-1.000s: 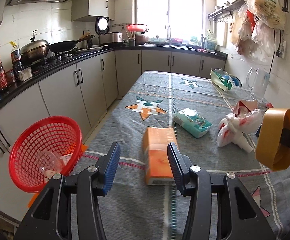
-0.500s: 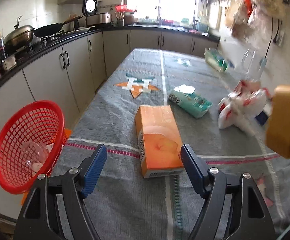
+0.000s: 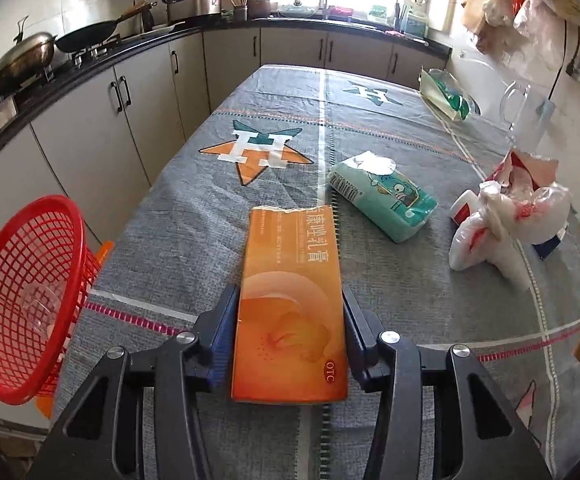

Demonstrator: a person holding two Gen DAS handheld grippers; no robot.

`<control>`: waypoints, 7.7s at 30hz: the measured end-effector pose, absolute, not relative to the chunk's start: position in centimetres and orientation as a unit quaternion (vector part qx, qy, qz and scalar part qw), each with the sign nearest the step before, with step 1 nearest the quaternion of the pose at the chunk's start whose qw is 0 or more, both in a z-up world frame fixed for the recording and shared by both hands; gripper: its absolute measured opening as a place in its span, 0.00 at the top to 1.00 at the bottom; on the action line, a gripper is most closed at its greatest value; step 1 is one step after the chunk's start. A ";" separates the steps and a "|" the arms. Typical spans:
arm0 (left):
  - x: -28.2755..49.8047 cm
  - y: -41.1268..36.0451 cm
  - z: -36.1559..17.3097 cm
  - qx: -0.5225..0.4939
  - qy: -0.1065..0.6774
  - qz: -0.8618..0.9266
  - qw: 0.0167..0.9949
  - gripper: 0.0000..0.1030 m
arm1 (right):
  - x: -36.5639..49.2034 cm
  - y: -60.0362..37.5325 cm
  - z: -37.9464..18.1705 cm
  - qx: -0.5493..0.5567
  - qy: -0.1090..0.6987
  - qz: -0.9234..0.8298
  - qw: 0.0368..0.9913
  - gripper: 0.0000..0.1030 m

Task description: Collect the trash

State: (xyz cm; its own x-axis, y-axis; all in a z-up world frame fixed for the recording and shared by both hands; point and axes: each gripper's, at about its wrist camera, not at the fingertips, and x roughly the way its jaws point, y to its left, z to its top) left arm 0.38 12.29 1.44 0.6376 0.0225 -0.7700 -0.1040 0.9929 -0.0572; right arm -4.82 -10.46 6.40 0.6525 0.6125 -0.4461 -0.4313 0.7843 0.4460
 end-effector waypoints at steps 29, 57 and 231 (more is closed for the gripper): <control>-8.8 27.2 7.9 -0.111 0.302 0.157 0.933 0.55 | -2.1 4.9 8.9 0.068 0.332 0.364 0.867 0.81; -10.5 36.7 2.3 -0.159 0.337 0.209 0.904 0.55 | 1.4 23.5 4.9 -0.018 0.388 0.391 0.834 0.80; 0.5 4.6 3.7 -0.099 0.309 -0.098 0.941 0.43 | 5.6 -13.7 7.2 0.064 0.306 0.224 0.923 0.95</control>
